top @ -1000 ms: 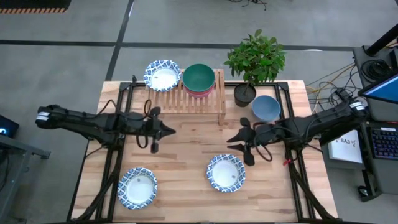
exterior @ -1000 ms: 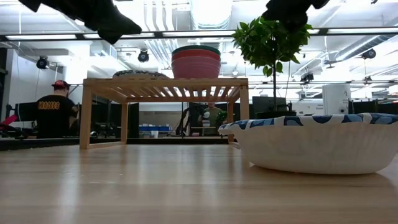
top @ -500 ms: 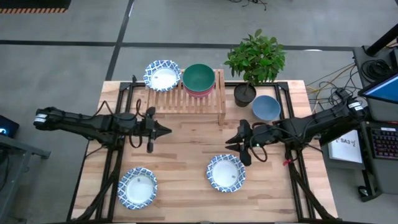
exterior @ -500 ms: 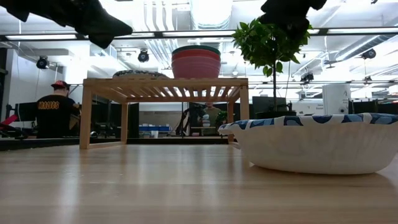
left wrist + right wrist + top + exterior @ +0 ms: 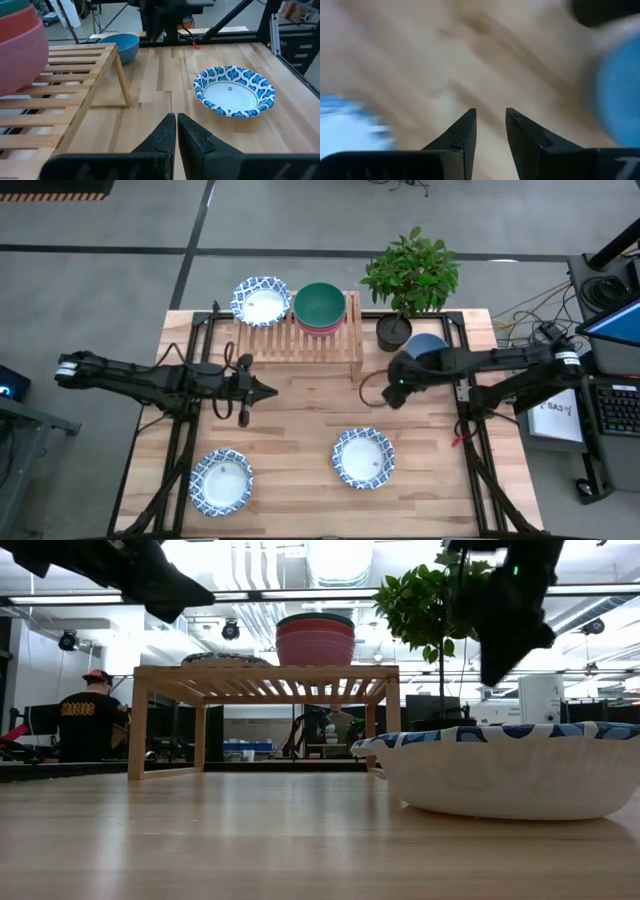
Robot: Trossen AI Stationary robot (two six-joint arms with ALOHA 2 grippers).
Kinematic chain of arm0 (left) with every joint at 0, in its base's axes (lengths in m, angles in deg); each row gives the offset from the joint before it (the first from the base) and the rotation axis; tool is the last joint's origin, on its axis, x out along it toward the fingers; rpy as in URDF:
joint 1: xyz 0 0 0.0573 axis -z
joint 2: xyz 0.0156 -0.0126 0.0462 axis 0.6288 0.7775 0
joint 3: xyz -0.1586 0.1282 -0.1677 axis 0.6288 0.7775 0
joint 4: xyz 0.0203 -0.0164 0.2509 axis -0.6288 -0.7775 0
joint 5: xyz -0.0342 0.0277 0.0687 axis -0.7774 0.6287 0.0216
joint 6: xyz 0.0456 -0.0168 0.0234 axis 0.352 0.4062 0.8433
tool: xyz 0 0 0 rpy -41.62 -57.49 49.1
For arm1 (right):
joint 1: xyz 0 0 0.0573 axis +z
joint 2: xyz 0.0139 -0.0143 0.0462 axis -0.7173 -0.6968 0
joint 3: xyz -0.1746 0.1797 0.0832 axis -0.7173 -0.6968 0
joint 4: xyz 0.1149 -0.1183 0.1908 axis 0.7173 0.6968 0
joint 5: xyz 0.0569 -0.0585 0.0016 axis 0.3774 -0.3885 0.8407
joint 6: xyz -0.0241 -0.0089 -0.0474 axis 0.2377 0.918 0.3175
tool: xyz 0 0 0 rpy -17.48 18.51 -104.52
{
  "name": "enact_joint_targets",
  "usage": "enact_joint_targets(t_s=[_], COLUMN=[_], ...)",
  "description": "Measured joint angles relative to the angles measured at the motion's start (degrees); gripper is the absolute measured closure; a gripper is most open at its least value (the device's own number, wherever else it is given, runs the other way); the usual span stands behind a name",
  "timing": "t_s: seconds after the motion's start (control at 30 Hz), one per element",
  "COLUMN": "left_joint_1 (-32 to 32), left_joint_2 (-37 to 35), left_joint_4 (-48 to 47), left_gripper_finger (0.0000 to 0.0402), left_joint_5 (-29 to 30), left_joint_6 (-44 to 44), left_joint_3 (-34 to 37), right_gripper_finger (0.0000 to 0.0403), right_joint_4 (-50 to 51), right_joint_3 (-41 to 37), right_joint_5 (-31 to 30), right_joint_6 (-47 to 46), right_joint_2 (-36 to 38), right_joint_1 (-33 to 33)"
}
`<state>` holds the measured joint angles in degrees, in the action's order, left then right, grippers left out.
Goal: Place and stack bowls onto a shelf
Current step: Stack the blue bowl on top on the green bowl on the shelf
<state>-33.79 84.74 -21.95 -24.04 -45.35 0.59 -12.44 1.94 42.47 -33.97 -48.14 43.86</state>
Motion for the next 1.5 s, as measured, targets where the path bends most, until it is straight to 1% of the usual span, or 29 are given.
enact_joint_targets(t_s=[0.13, 0.27, 0.37, 0.5, 0.67, 0.83, 0.9, 1.13, 1.23, 1.37, 1.5], left_joint_1=[0.00, 0.00, 0.00, 0.00, 0.00, 0.00, 0.00, 0.00, 0.00, 0.00, 0.00], left_joint_2=[0.60, 0.70, 0.60, 0.51, 0.48, 0.46, 0.46, 0.46, 0.46, 0.46, 0.57], left_joint_4=[0.00, 0.04, 0.05, 0.04, 0.06, 0.06, 0.06, 0.06, 0.06, 0.06, 0.38], left_gripper_finger=[0.0400, 0.0400, 0.0400, 0.0400, 0.0400, 0.0400, 0.0400, 0.0400, 0.0400, 0.0400, 0.0400], left_joint_5=[0.00, 0.02, 0.07, 0.13, 0.13, 0.15, 0.15, 0.15, 0.15, 0.15, 0.15], left_joint_6=[0.19, 0.97, 1.50, 1.73, 1.73, 2.33, 2.60, 2.60, 2.60, 2.60, 2.62], left_joint_3=[0.00, 0.00, 0.00, 0.00, 0.00, 0.00, 0.00, 0.00, 0.00, 0.00, 0.00], right_gripper_finger=[0.0310, 0.0310, 0.0310, 0.0310, 0.0310, 0.0310, 0.0310, 0.0313, 0.0335, 0.0384, 0.0392], right_joint_4=[5.79, 5.34, 5.24, 5.22, 5.05, 4.80, 4.53, 3.34, 3.41, 3.62, 4.40], right_joint_3=[-0.62, -0.90, -0.92, -0.92, -1.03, -1.03, -1.05, -1.05, -1.05, -1.05, -1.05], right_joint_5=[-0.52, -0.63, -0.83, -4.11, -5.48, -10.85, -11.91, -11.98, -11.98, -10.25, -7.67], right_joint_6=[1.23, 6.02, 8.76, 11.31, 12.57, 12.63, 12.61, 13.36, 13.67, 13.38, 11.65], right_joint_2=[-1.82, -3.25, -4.66, -7.02, -10.89, -15.26, -16.96, -21.80, -22.85, -22.84, -21.20], right_joint_1=[-6.94, -12.77, -15.68, -17.66, -18.52, -18.57, -18.61, -18.59, -18.59, -18.54, -17.93])
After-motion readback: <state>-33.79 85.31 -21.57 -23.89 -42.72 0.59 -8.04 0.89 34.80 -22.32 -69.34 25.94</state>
